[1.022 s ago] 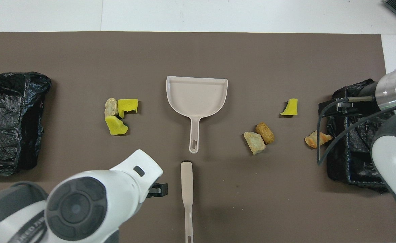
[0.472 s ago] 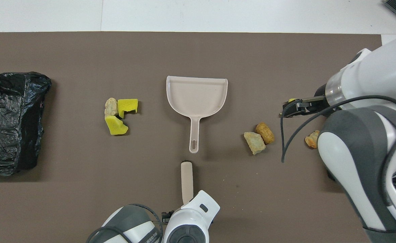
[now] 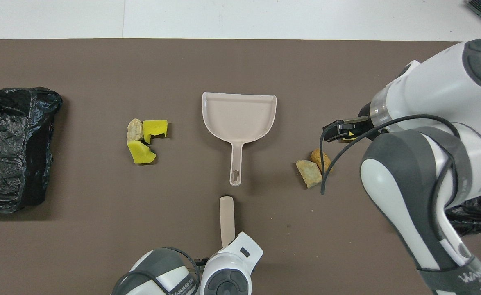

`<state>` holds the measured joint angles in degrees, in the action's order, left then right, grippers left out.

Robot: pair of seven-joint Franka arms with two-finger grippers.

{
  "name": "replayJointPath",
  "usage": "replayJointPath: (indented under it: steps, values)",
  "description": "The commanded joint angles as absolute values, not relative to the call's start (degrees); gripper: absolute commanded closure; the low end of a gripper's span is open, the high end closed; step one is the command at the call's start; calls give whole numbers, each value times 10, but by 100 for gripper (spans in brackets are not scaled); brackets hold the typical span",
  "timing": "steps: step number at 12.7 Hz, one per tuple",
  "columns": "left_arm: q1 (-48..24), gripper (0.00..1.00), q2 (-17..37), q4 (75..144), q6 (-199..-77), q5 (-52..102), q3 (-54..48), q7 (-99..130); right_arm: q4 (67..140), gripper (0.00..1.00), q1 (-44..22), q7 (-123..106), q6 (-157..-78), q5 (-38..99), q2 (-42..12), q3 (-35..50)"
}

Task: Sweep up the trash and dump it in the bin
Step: 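Grasp the brush with the left gripper while the right gripper grasps the dustpan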

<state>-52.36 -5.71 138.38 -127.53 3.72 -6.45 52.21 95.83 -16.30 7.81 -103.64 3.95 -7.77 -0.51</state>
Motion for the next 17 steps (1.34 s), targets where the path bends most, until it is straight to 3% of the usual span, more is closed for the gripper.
replayJointPath:
  steps: [1,3,5,10,14,17]
  values:
    - [-550,12,-81,1407,-1289,48,-54,522,960,0,-206,118,-1076,49,-108,-8]
    - [-553,45,-81,1408,-1289,70,-54,520,959,0,-226,161,-1101,51,-126,-7]
    - [-553,100,-81,1408,-1288,97,-54,520,961,0,-252,175,-1150,47,-153,-7]
    - [-542,100,-97,1387,-1187,102,-50,452,962,0,-307,280,-1218,58,-211,-8]
    - [-476,100,-197,1385,-1035,103,-47,377,961,9,-339,363,-1251,55,-242,-8]
    - [-387,100,-287,1381,-917,102,-46,294,976,13,-351,402,-1247,55,-243,-8]
